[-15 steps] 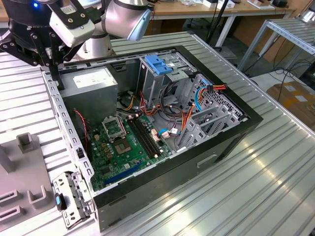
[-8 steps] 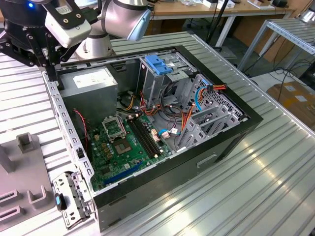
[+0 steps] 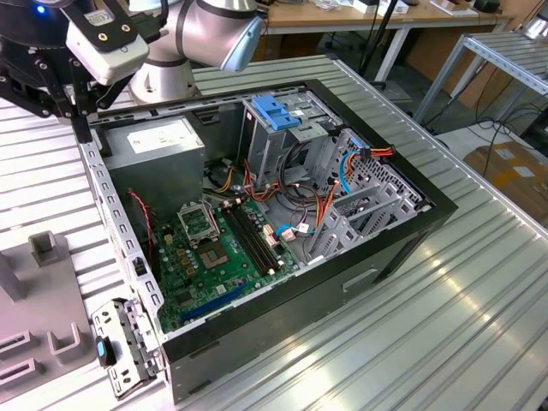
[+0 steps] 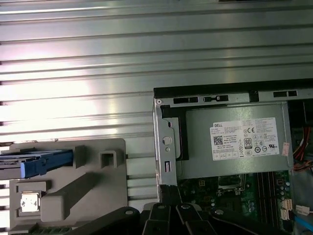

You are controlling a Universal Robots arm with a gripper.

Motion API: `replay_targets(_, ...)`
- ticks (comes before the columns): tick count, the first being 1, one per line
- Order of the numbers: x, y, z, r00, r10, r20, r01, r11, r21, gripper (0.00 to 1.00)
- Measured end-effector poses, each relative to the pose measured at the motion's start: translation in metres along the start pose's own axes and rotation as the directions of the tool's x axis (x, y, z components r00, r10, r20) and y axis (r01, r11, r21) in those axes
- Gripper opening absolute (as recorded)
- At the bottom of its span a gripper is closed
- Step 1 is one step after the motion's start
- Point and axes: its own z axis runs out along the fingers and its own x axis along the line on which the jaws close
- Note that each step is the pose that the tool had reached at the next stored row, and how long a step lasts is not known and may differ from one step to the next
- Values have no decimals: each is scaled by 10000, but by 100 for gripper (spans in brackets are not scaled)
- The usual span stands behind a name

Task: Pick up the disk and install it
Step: 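Reach for the disk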

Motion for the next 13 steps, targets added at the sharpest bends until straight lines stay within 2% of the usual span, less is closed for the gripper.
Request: replay_targets(13,134,-10,-3,10000,1,-1,-1,10000,0,11)
